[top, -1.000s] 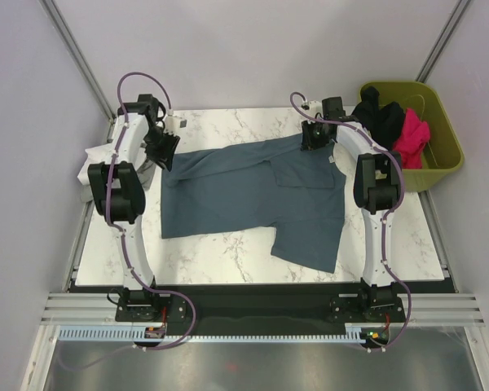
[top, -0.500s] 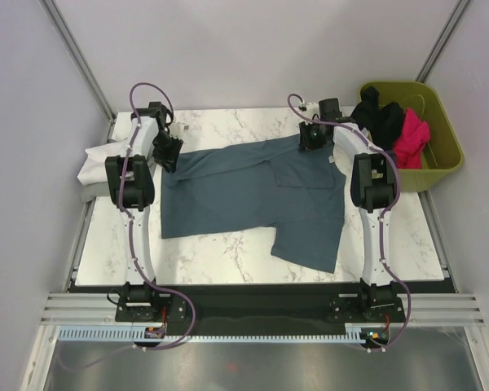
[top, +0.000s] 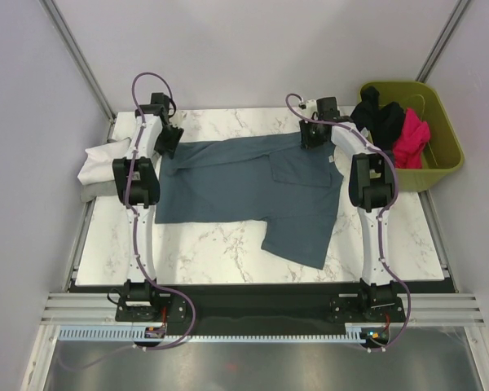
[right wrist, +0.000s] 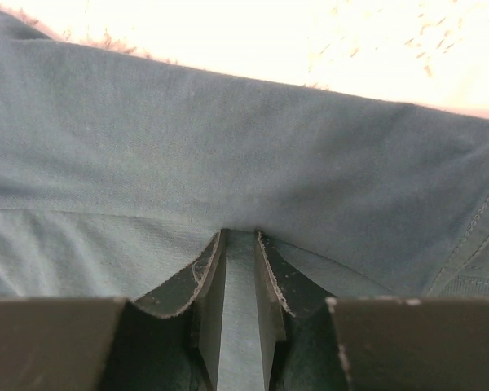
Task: Fold and stack the t-shirts
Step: Fold the tshirt
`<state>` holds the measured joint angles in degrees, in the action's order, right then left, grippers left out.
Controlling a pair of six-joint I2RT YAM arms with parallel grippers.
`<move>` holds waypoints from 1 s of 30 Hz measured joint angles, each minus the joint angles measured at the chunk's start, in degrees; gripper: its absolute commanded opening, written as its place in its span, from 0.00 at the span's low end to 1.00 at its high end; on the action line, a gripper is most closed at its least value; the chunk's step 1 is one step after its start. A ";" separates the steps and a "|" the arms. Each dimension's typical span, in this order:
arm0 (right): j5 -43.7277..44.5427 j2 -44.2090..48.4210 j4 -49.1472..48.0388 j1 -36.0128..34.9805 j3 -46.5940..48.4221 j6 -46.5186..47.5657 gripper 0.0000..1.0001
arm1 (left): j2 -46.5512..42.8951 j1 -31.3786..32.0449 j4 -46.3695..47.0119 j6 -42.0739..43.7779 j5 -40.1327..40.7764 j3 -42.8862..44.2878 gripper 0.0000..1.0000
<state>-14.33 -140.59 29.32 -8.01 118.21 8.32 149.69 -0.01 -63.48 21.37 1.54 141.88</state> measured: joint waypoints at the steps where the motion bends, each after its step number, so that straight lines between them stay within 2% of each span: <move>1: 0.44 -0.20 -0.11 -0.04 0.35 0.04 0.29 | 0.33 0.15 1.03 0.07 0.74 0.48 0.56; 3: 1.31 -0.85 -0.24 -0.09 1.27 0.11 0.29 | 0.76 0.55 3.37 0.35 2.45 1.22 0.63; 7: 3.28 -2.82 -0.42 -0.07 4.55 0.55 0.30 | 1.70 1.70 8.35 0.94 5.16 2.23 0.67; 13: 4.98 -5.20 -1.75 -0.07 7.98 1.14 0.31 | 3.76 2.69 15.37 0.90 7.91 4.48 0.64; 19: 5.20 -5.38 -1.92 -0.07 8.33 1.44 0.31 | 1.66 3.39 16.79 -3.08 9.25 2.73 0.63; 25: 5.01 -5.38 -1.92 -0.07 8.33 1.38 0.31 | -9.75 3.52 12.72 -9.49 4.74 -7.74 0.63; 27: 4.81 -5.38 -1.90 -0.07 8.33 1.31 0.31 | -13.79 3.26 11.21 -11.52 0.92 -11.39 0.58; 30: 4.35 -5.38 -1.90 -0.07 8.31 1.05 0.31 | -16.90 2.69 9.29 -13.64 -5.01 -14.51 0.57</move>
<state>-9.98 -145.97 27.42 -8.08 126.52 9.37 132.79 2.68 -54.19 7.73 -3.46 127.37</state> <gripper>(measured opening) 0.313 0.579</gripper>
